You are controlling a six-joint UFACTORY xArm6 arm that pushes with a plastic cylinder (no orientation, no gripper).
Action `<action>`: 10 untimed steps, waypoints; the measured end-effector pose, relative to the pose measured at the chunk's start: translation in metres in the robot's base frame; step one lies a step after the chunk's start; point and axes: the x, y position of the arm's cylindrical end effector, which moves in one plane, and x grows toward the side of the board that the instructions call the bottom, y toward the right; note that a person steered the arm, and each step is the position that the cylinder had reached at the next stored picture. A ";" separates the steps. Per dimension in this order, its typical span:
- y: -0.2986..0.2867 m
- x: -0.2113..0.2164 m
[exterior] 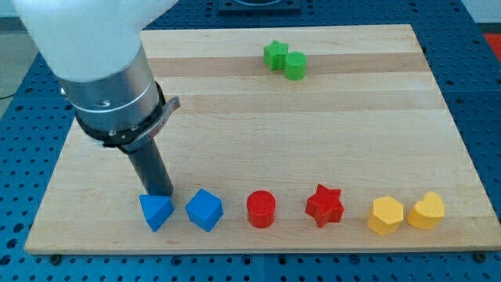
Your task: Slide green circle closer to blue traingle
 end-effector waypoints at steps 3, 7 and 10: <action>-0.070 -0.007; -0.004 0.053; -0.027 0.038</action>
